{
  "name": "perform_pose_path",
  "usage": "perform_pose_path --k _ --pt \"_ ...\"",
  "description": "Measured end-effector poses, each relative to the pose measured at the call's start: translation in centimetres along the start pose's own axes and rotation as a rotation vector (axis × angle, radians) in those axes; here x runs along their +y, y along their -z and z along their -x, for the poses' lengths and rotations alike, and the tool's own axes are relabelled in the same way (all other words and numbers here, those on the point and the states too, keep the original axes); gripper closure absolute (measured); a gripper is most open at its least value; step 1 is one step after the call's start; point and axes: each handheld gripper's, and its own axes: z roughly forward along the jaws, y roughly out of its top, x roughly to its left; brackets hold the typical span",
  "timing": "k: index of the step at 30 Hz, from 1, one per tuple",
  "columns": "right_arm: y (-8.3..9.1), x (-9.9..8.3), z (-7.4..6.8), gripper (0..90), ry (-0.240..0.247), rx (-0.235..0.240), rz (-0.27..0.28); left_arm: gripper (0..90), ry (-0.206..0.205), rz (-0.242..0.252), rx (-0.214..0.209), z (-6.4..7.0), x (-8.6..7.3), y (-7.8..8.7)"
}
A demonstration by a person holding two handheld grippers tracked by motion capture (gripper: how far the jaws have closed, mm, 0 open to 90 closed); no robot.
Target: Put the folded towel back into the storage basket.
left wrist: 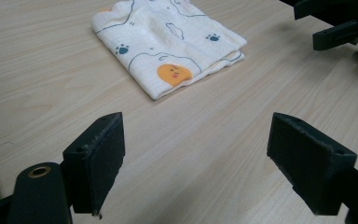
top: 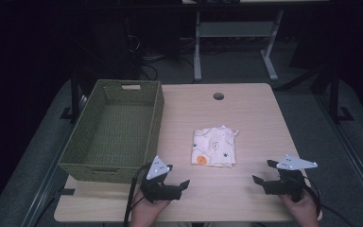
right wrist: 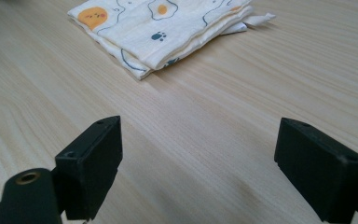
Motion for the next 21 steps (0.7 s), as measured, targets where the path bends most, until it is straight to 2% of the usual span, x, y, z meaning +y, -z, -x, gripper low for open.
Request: perform_pose_path --k 13,21 --pt "-0.02 0.04 -0.01 14.7 -0.005 -0.001 -0.001 19.5 -0.001 -0.016 0.003 -0.26 -0.19 -0.06" --pt "0.04 0.08 -0.15 14.7 0.0 -0.003 0.001 19.6 -0.014 -0.016 0.003 0.1 -0.14 -0.1"
